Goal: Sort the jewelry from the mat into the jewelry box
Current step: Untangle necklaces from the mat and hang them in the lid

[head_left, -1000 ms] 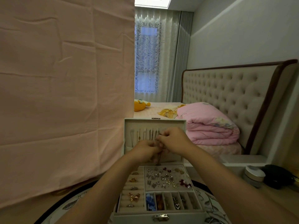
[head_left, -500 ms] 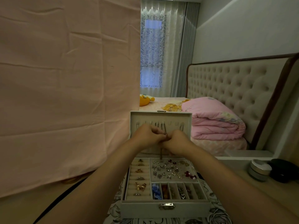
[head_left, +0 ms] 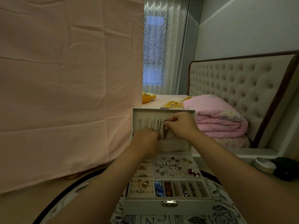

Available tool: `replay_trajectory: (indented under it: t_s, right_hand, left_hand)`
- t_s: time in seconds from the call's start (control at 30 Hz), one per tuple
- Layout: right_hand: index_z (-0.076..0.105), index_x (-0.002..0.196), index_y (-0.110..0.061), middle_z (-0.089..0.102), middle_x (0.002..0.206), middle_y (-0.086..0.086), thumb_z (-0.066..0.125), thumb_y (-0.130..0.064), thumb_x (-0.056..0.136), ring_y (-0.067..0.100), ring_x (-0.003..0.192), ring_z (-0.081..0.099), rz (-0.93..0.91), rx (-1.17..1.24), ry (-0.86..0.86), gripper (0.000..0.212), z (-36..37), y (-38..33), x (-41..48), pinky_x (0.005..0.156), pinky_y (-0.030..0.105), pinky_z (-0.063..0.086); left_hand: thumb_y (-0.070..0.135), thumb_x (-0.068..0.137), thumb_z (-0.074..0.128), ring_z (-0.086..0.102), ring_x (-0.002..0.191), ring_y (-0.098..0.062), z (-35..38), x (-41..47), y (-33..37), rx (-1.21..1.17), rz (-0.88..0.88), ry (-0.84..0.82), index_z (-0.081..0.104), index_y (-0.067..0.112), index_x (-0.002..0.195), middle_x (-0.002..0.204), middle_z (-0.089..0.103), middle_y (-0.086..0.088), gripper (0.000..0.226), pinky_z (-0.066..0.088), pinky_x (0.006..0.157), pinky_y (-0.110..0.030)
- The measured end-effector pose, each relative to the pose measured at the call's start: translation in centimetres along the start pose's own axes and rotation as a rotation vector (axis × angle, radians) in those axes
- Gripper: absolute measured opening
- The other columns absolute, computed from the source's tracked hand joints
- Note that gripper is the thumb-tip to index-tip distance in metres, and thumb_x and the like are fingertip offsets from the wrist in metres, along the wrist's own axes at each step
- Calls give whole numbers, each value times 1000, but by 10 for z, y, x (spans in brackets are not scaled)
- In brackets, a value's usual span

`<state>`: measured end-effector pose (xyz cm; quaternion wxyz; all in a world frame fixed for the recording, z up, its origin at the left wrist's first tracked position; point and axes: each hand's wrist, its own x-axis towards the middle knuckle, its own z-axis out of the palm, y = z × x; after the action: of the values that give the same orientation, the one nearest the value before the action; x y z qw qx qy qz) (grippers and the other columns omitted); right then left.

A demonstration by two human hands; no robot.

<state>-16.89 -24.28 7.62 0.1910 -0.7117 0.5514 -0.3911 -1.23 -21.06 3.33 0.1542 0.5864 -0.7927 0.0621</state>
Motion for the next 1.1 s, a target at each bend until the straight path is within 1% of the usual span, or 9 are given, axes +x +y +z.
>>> replay_trajectory:
  t_s: [0.13,0.23,0.3,0.37,0.57,0.73,0.87,1.0,1.1]
  right_hand:
    - [78,89,-26,75,89,-9,75,-23,86,12,83,70,-68,-72,-1,6,9,11,-3,80,37,59]
    - [78,96,-28,72,98,-11,75,-25,86,8,90,66,-132,-283,-76,12,17,20,-14,78,31,54]
    - [77,101,-29,71,99,-12,74,-30,85,8,90,64,-178,-390,-49,16,18,23,-20,74,26,50]
    - [76,102,-31,71,99,-12,72,-34,87,9,91,63,-223,-437,-18,16,17,25,-23,74,28,51]
    - [73,114,-32,67,109,-5,60,-40,93,16,93,62,-226,-504,-220,27,17,25,-36,79,35,54]
    - [63,130,-33,60,121,-10,61,-44,92,15,109,60,-187,-432,-179,40,-1,11,-57,88,38,53]
    - [66,125,-36,66,102,-16,63,-43,92,5,91,63,-185,-326,-205,33,-16,-5,-104,84,35,56]
    - [73,107,-38,69,91,-14,66,-37,90,3,82,65,-171,-198,-312,18,-21,-10,-160,77,31,58]
    - [75,99,-36,71,90,-14,70,-37,87,2,83,65,-136,-205,-431,13,-16,-4,-197,81,33,58]
  left_hand:
    - [42,91,55,51,110,-22,0,2,-1,16,-4,-37,67,27,116,114,61,-2,32,45,96,-41]
    - [43,91,52,50,109,-21,-1,1,-1,-9,-6,-6,68,26,110,110,61,-1,30,43,97,-41]
    - [42,92,51,49,111,-21,0,0,-1,-22,0,-11,66,26,115,114,61,0,32,41,99,-41]
    - [41,93,49,49,113,-21,1,-2,-2,-36,6,-17,65,25,121,117,61,-1,36,40,100,-41]
    - [48,97,43,49,115,-23,-2,-9,-1,-57,3,-25,62,23,127,121,61,-4,43,41,98,-38]
    - [43,97,49,51,120,-19,-21,-33,8,-137,34,38,56,25,135,129,60,1,42,44,100,-37]
    - [42,93,57,56,99,-8,-37,-74,22,-296,18,78,62,27,119,111,62,10,30,52,87,-34]
    - [35,93,58,56,77,1,-39,-127,37,-406,43,36,62,31,99,95,63,15,9,53,71,-27]
    - [37,92,58,57,76,1,-30,-163,44,-424,36,-62,64,32,94,94,65,14,9,53,71,-29]
